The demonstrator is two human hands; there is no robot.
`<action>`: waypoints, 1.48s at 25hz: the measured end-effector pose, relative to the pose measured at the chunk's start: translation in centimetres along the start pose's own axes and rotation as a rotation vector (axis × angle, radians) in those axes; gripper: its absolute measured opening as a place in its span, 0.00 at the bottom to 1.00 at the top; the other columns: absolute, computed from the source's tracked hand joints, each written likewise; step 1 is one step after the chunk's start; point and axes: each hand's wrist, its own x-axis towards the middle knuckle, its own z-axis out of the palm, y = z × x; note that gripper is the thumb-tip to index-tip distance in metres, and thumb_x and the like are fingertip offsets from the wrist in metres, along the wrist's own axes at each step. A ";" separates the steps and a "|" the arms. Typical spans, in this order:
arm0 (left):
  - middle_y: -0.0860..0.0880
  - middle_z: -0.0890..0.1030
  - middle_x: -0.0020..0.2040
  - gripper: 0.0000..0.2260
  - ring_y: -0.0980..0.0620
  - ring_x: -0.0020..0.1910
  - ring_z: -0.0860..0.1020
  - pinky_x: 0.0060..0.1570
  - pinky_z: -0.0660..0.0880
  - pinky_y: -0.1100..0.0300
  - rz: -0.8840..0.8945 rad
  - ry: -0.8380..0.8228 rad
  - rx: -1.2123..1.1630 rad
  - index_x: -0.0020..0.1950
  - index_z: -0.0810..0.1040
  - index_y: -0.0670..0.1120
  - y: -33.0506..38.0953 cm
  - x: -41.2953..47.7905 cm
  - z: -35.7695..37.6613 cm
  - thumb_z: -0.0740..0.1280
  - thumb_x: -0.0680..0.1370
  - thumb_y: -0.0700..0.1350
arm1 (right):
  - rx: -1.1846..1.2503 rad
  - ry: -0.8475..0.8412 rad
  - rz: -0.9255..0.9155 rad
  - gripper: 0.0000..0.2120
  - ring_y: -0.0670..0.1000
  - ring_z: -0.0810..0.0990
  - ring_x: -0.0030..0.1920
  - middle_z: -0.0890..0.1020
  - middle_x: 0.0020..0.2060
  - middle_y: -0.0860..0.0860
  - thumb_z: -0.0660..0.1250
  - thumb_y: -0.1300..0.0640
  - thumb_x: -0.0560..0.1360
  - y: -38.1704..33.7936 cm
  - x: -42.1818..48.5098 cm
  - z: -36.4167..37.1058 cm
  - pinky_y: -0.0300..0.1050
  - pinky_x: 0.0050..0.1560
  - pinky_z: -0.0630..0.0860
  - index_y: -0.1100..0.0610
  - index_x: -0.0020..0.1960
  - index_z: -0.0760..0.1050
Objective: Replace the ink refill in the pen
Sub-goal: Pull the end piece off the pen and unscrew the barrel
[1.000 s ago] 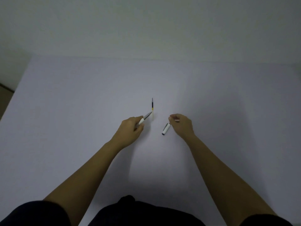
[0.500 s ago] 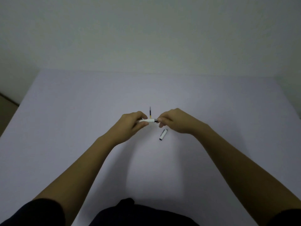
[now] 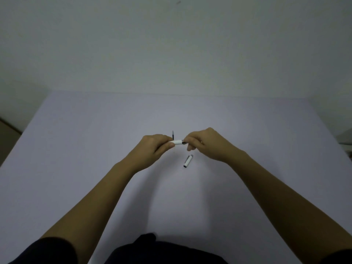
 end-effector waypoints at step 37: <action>0.59 0.71 0.31 0.09 0.63 0.34 0.72 0.35 0.66 0.74 0.091 0.065 0.049 0.48 0.79 0.45 1.8 0.0 -1.2 0.61 0.80 0.48 | 0.024 0.176 -0.078 0.06 0.45 0.76 0.35 0.83 0.37 0.47 0.67 0.52 0.74 -1.1 -0.6 -1.7 0.38 0.60 0.64 0.54 0.44 0.80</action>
